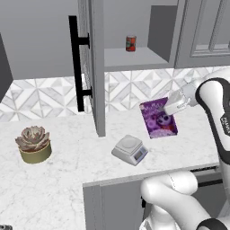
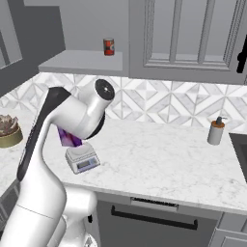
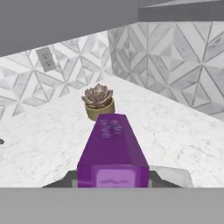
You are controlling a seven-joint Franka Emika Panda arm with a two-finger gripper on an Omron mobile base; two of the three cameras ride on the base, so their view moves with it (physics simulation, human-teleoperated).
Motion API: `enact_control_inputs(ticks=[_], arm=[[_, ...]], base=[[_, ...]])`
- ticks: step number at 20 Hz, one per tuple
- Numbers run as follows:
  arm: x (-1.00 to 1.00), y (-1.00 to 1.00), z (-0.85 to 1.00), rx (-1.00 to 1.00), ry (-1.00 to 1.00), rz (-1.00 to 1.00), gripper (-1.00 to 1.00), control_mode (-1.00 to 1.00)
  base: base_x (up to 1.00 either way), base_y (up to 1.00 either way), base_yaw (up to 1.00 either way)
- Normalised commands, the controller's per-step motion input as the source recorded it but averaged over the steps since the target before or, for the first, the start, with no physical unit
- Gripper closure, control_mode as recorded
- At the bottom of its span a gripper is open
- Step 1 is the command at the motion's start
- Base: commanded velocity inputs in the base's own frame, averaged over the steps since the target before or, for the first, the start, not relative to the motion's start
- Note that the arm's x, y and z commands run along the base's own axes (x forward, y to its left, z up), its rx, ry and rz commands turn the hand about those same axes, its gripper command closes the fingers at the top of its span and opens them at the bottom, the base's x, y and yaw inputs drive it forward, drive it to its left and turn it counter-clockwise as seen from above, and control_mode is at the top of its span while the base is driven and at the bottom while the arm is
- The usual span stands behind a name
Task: Pick the cereal and place it on the digital scale for weighing, and close the cabinet.
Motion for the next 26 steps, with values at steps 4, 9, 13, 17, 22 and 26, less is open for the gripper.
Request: enact_control_inputs(ticks=[4, 9, 13, 17, 22, 26], arm=[[0.0, 0.0, -0.17, 0.0, 0.01, 0.06, 1.0, -1.0], [0.0, 0.06, -0.26, -0.02, 0.04, 0.03, 1.0, -1.0], [0.0, 0.03, -0.24, 0.0, 0.06, 0.05, 1.0, -1.0], [0.02, 0.0, -0.33, 0.0, 0.07, 0.05, 1.0, -1.0], [0.0, -0.01, -0.27, 0.0, 0.03, 0.06, 1.0, -1.0], [0.07, 0.0, -0.28, 0.0, 0.06, 0.05, 1.0, -1.0]], base=[[0.0, 0.0, 0.0], [0.0, 0.0, 0.0], [0.0, 0.0, 0.0], [0.0, 0.0, 0.0], [0.0, 0.0, 0.0], [0.0, 0.0, 0.0]])
